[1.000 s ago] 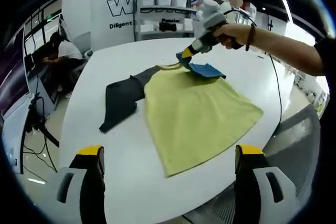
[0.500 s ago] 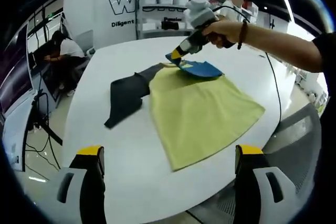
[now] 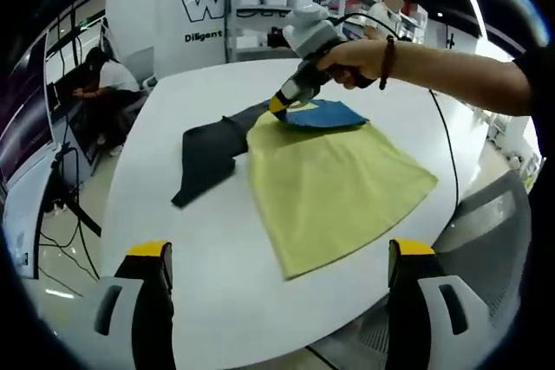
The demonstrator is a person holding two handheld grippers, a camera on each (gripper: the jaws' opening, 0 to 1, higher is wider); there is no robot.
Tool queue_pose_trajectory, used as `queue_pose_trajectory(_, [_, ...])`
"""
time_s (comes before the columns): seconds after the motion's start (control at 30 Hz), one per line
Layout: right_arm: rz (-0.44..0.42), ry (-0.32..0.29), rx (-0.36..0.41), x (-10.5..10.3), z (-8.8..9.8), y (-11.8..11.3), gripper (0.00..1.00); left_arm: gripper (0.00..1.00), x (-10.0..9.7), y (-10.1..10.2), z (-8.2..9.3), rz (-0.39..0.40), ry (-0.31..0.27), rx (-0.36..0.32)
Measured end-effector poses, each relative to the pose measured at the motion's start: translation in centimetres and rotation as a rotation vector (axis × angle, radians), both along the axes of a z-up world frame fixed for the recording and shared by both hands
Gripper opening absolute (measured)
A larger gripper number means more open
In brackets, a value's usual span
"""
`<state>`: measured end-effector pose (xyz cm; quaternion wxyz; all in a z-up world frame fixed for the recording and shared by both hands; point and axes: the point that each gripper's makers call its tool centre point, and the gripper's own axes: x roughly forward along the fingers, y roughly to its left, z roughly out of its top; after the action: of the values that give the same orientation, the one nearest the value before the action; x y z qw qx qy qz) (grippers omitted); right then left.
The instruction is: Fold the garment on the visible template until the final outline fits inside the template.
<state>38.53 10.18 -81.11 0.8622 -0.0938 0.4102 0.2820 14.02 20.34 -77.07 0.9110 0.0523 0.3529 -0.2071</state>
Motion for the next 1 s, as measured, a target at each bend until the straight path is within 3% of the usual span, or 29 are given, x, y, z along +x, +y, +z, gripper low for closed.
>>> queue_pose_trajectory(0.2, [0.011,0.038,0.033,-0.3,-2.1,1.1,0.0,0.99,0.0,0.1,0.1,0.004,-0.002,-0.001])
queue_pose_trajectory(0.53, [0.031,0.07,-0.002,-0.9,-4.9,1.2,0.0,0.99,-0.2,0.2,-0.2,0.007,0.006,0.004])
queue_pose_trajectory(0.77, [0.038,0.068,0.027,-0.9,-5.4,1.7,0.01,0.99,-0.4,0.5,-0.3,0.01,0.009,0.006])
queue_pose_trajectory(0.83, [0.04,0.081,0.033,-1.2,-5.6,1.8,0.06,0.99,-0.3,0.6,-0.2,0.013,0.007,0.008])
queue_pose_trajectory(1.0, [0.058,0.065,0.132,-1.5,-4.2,2.5,0.18,0.99,-0.3,0.5,-0.1,0.012,0.002,0.007])
